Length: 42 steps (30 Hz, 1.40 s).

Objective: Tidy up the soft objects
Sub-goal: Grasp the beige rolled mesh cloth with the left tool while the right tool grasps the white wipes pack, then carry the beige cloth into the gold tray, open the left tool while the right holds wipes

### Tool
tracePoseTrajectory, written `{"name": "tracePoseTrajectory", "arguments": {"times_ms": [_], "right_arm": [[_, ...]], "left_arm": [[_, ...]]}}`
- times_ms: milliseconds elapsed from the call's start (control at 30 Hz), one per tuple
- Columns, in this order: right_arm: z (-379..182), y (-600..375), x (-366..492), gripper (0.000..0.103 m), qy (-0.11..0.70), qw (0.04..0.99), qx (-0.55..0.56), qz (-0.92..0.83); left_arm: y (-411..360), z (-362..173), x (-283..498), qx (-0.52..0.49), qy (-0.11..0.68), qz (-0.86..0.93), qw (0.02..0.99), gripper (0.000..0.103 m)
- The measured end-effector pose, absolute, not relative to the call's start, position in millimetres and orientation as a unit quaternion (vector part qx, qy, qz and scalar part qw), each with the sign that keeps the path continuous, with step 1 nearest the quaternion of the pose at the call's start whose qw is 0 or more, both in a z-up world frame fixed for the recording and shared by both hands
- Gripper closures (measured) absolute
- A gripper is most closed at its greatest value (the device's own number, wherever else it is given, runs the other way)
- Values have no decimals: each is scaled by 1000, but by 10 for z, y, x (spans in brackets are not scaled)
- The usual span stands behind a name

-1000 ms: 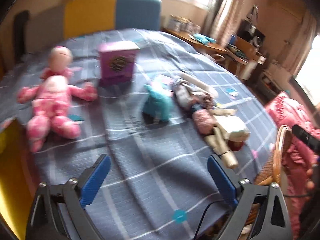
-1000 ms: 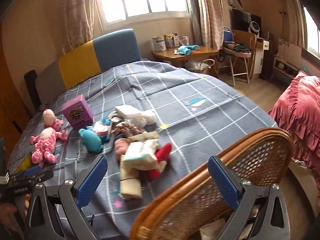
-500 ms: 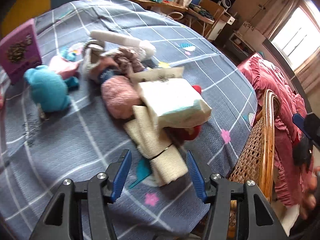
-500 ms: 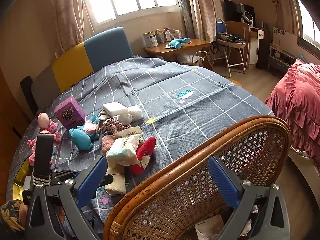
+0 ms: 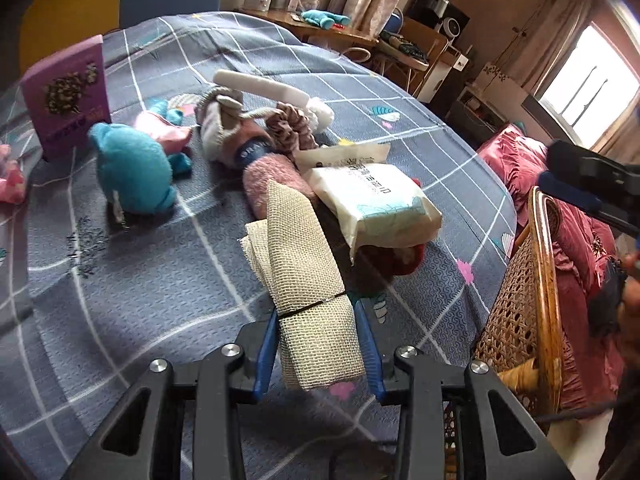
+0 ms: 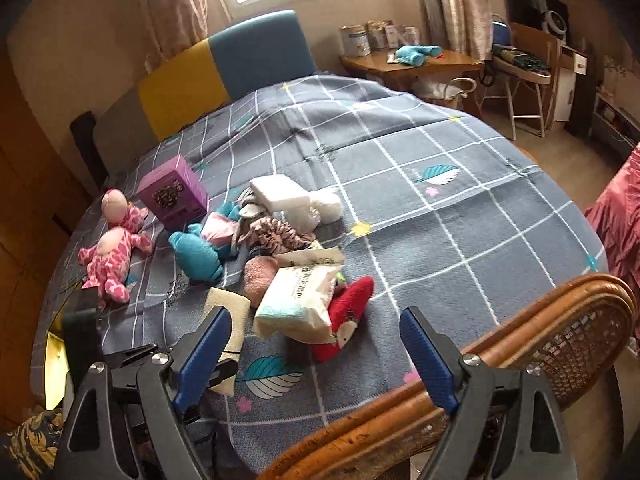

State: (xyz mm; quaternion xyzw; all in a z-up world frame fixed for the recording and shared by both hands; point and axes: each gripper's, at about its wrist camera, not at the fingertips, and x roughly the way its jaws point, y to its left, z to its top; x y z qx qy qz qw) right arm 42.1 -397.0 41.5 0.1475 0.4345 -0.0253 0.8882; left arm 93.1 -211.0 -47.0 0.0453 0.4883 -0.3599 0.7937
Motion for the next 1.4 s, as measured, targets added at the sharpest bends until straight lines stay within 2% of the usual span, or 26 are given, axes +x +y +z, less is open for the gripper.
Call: {"name": "tracePoseTrajectory", "arguments": {"times_ms": [200,500,533,567,700,867,967,1400], "right_arm": [[41,-3792,1090,15,520,843,136,-21],[-448,-3540,1609,13,618,784,40,-49],[-489,-3523,1627,21,625,778,34,-49],[-518,-3505,1625,35,629,775,28,-55],[-386,-3406,1504,42,609,791,3,-56],[31,-3192,1178,42,553,833,7,-16],[76,-2908,1046,42,539,842,16,39],[-700,-2054,1060,42,576,813,-24,82]], "left_arm": [[-1480,-426,811,83,461,-311,827,66],[-954,-829,769,61,486,-262,831,64],[-949,-843,770,59,484,-263,833,63],[-944,-859,769,58,482,-264,833,63],[-941,-920,804,40,487,-262,832,60],[-889,-931,785,28,485,-264,834,63],[-830,-878,755,16,484,-266,833,65],[-323,-486,579,-26,448,-234,863,66]]}}
